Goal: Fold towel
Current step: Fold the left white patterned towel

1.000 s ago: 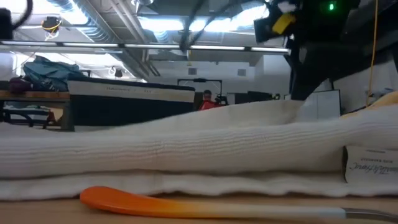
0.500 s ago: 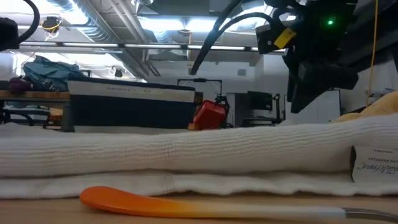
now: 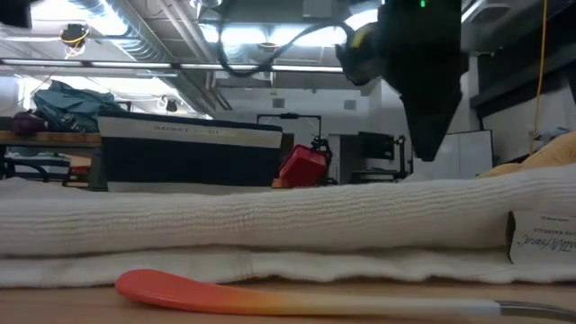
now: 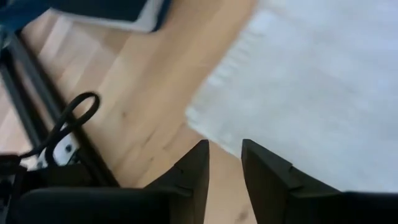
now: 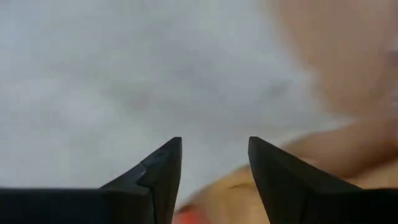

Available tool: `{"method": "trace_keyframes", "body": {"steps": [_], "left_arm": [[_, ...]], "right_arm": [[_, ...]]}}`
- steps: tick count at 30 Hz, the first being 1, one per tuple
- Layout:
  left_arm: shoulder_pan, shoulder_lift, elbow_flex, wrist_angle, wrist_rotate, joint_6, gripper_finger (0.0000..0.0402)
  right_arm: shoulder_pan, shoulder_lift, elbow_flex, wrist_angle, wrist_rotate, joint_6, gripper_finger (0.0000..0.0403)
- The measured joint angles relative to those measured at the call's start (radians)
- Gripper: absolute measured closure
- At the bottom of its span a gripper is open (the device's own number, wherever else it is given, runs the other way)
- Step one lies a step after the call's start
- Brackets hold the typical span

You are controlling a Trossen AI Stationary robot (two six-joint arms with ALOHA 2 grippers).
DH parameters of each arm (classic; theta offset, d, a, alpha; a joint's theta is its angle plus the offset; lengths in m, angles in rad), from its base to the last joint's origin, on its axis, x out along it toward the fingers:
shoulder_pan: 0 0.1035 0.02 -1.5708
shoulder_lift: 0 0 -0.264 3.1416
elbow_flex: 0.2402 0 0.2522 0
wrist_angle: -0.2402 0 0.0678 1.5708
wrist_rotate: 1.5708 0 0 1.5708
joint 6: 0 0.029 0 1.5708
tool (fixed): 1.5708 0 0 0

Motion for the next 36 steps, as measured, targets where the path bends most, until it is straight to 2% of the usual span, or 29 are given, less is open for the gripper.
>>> {"method": "trace_keyframes", "body": {"steps": [3, 6, 13, 15, 21, 32, 36], "left_arm": [[-0.001, -0.009, 0.057, 0.011, 0.006, 0.086, 0.0321], [-0.001, -0.012, 0.099, 0.051, 0.011, 0.189, 0.0325], [0.005, -0.012, 0.024, 0.293, 0.014, 0.362, 0.0341], [0.009, -0.012, -0.006, 0.321, 0.014, 0.356, 0.0347], [0.018, -0.011, -0.064, 0.372, 0.014, 0.336, 0.0362], [0.018, -0.011, -0.123, 0.511, 0.015, 0.362, 0.0381], [0.018, -0.011, -0.123, 0.560, 0.039, 0.394, 0.0385]], "right_arm": [[0.017, 0.000, 0.002, 0.090, -0.139, 0.031, 0.0217], [0.044, 0.000, 0.002, 0.131, -0.166, 0.069, 0.0217], [0.104, 0.000, 0.002, 0.135, -0.156, 0.169, 0.0217], [0.121, 0.000, 0.002, 0.135, -0.150, 0.173, 0.0217], [0.156, 0.020, -0.034, 0.182, -0.036, 0.185, 0.0217], [0.158, 0.138, -0.040, 0.202, -0.013, 0.210, 0.0217], [0.158, 0.164, -0.035, 0.201, 0.036, 0.209, 0.0217]]}}
